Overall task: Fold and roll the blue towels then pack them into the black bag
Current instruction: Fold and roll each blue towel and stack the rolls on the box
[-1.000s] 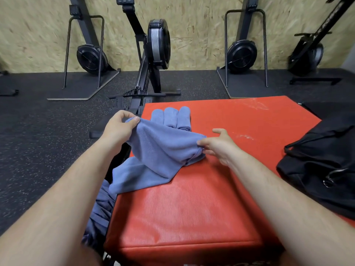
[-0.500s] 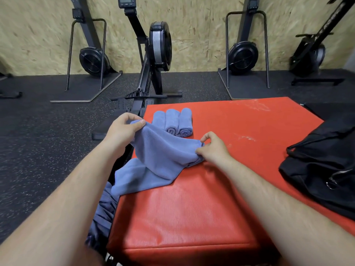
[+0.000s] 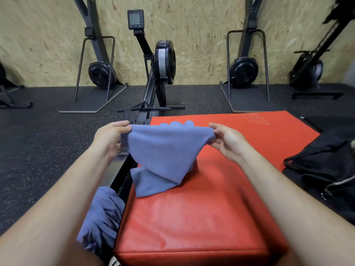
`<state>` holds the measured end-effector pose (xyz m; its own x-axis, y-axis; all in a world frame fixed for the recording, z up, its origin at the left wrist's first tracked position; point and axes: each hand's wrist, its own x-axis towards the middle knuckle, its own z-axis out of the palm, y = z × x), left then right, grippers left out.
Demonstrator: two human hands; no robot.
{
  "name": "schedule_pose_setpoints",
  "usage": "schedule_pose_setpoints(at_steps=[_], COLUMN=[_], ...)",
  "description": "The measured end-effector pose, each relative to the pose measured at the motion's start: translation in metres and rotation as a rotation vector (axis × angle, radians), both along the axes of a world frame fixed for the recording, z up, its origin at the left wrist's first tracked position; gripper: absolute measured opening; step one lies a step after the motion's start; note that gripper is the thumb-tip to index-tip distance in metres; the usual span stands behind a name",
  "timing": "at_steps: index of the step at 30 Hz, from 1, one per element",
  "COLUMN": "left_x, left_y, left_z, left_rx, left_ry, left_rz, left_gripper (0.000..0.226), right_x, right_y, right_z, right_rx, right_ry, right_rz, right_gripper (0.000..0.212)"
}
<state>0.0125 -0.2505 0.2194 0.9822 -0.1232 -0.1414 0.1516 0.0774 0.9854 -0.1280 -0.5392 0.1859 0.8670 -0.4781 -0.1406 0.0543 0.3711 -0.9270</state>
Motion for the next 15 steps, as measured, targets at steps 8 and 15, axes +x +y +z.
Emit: schedule_pose_setpoints(at_steps=[8,15], left_x=[0.004,-0.007], left_y=[0.009,0.021], left_z=[0.091,0.143], left_rx=[-0.128,0.049], left_ry=[-0.141,-0.238], left_rz=[-0.038,-0.011], left_gripper=[0.022,0.028], right_x=[-0.014,-0.025], right_y=[-0.005,0.005], right_z=[0.127,0.179], right_rx=[-0.241,-0.367], right_ry=[-0.153,-0.139], right_rz=[0.036,-0.005], right_gripper=[0.028,0.032])
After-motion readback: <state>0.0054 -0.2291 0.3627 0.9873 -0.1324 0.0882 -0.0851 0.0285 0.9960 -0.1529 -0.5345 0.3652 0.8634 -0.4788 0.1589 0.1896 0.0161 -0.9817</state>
